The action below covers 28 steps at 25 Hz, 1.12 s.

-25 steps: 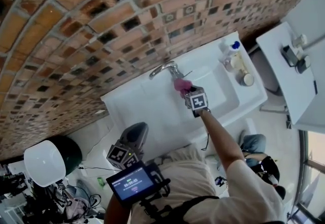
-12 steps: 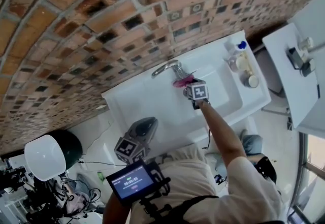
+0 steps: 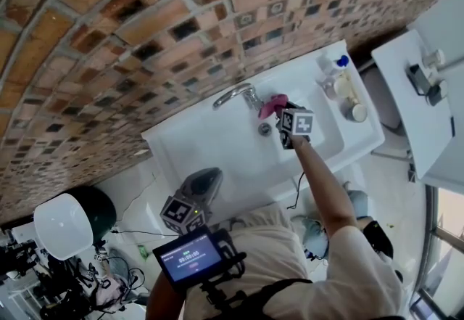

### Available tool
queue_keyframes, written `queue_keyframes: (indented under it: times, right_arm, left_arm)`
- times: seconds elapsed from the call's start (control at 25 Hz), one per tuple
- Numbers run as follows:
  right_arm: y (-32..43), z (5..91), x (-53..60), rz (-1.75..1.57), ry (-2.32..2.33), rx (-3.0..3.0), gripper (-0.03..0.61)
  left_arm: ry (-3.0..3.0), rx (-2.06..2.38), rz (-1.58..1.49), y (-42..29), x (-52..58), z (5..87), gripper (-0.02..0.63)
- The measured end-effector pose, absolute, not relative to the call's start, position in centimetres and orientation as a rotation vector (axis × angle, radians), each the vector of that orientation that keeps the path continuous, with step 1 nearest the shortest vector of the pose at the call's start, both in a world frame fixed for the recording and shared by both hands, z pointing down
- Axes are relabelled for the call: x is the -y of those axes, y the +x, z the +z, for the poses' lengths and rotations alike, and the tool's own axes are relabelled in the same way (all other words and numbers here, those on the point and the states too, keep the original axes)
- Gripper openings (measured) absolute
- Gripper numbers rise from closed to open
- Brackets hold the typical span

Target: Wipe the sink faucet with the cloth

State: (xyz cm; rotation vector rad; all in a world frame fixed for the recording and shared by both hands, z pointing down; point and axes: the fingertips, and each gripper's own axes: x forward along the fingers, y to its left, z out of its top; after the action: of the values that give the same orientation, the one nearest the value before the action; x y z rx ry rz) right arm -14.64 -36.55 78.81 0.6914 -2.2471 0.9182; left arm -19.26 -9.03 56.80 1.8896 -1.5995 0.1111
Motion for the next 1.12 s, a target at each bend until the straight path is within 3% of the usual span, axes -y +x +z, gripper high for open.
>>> queue_keyframes:
  times: [0.24,0.44,0.84,1.12]
  right_arm:
    - [-13.6,71.7,39.8,1.06,0.822,2.486,0.055]
    - [-14.6,68.2,35.9,0.756,0.716,2.515,0.055]
    - [-21.6,73.8,24.4,0.2,0.348,2.359,0.055]
    - [-25.7,74.1,20.9,0.155,0.208,2.375,0.055]
  left_arm:
    - [1.918,1.632,0.125,-20.1,8.2,57.4,0.035]
    - [1.883,1.659,0.068,-20.1,7.7,56.6,0.035]
    - [1.843,1.664,0.038,-19.9,5.9,56.4,0.035]
    - [1.794,1.693,0.043,-20.9,4.3,56.6,0.035]
